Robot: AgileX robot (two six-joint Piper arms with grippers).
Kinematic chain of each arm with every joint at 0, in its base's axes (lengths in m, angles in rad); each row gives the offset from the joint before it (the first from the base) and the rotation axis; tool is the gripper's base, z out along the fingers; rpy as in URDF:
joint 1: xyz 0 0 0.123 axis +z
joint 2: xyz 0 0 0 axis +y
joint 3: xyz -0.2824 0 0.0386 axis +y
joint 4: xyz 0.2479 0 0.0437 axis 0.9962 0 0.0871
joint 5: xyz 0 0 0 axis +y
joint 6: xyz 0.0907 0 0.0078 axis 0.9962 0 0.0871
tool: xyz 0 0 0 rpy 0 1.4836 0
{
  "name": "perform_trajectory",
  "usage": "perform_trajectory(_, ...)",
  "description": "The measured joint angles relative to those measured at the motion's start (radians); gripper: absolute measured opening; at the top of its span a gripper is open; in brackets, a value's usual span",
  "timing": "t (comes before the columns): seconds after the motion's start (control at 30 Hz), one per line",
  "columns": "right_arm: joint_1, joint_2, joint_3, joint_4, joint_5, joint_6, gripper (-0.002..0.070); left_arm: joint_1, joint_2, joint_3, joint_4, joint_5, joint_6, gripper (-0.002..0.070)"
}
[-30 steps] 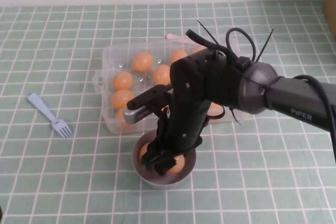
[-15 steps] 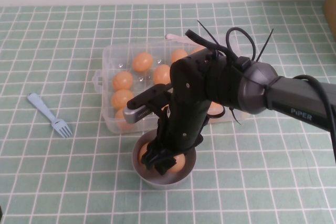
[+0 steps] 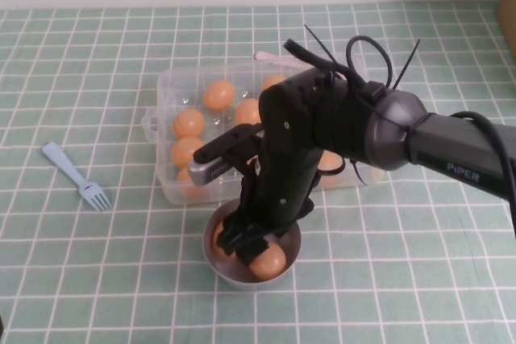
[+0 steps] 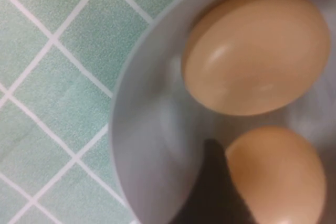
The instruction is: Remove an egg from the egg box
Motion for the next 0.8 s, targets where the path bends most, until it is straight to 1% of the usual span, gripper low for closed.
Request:
perform_trajectory(0.1,0.0,0.0,-0.035,-0.007,0.033,0.0,0.0489,0.0,0.0,0.0,0.0,0.0,0.0,-0.0003)
perform_trajectory(0.17,0.0,0.0,-0.068,-0.01,0.073,0.0,0.0503,0.0,0.0,0.0,0.0,0.0,0.0,-0.0003)
perform_trajectory(0.23,0.0,0.0,-0.112,-0.013,0.117,0.0,0.0496,0.0,0.0,0.0,0.0,0.0,0.0,-0.0003)
perform_trajectory(0.27,0.0,0.0,-0.137,-0.013,0.134,0.0,0.048,0.0,0.0,0.0,0.0,0.0,0.0,-0.0003)
perform_trajectory(0.33,0.0,0.0,-0.179,-0.013,0.148,0.0,0.0437,0.0,0.0,0.0,0.0,0.0,0.0,-0.0003)
perform_trajectory(0.37,0.0,0.0,-0.2,-0.013,0.151,0.0,0.0399,0.0,0.0,0.0,0.0,0.0,0.0,-0.0003)
perform_trajectory(0.57,0.0,-0.055,-0.225,-0.013,0.162,0.013,0.0113,0.0,0.0,0.0,0.0,0.0,0.0,-0.0003)
perform_trajectory(0.67,0.0,-0.115,-0.212,-0.028,0.165,0.018,0.0036,0.0,0.0,0.0,0.0,0.0,0.0,-0.0003)
perform_trajectory(0.8,0.0,-0.239,-0.164,-0.088,0.169,0.035,-0.0003,0.0,0.0,0.0,0.0,0.0,0.0,-0.0003)
